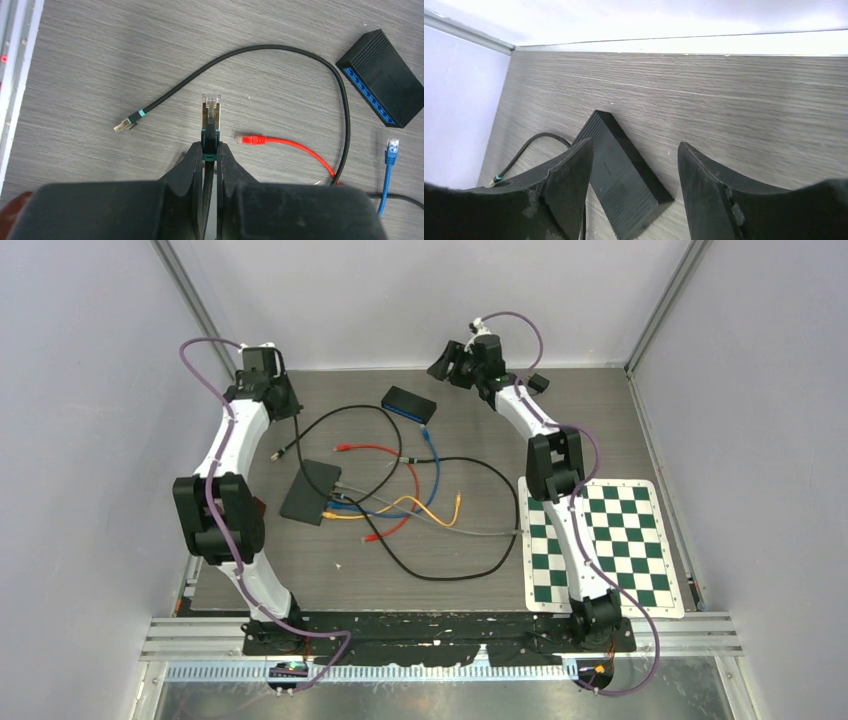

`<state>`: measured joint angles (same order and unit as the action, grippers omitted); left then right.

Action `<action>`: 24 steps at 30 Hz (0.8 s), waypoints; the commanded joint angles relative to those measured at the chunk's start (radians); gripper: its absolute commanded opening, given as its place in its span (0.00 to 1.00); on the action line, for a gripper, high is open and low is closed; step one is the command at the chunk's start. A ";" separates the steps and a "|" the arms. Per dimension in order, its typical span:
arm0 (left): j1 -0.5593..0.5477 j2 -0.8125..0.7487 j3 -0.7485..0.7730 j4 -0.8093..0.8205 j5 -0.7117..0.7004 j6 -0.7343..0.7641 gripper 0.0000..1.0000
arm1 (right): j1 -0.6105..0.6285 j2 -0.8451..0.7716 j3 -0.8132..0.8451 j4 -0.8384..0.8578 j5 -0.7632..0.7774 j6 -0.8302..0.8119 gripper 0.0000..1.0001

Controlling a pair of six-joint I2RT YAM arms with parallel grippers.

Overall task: Insert the plug into the switch port
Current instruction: Move the switch port to the center of the board.

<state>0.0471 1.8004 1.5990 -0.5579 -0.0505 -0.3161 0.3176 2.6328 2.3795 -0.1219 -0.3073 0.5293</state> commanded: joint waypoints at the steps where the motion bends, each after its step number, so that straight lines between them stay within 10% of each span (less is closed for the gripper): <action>1: 0.002 -0.078 -0.038 0.079 0.046 -0.026 0.00 | 0.027 0.070 0.090 0.163 -0.077 0.119 0.70; 24: -0.126 0.203 -0.001 0.217 0.404 -0.031 0.00 | 0.066 -0.001 -0.003 -0.277 0.010 -0.164 0.48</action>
<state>-0.0769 2.0087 1.5726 -0.4076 0.2852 -0.3027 0.3759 2.7098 2.3932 -0.2684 -0.3374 0.4393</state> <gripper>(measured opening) 0.078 0.535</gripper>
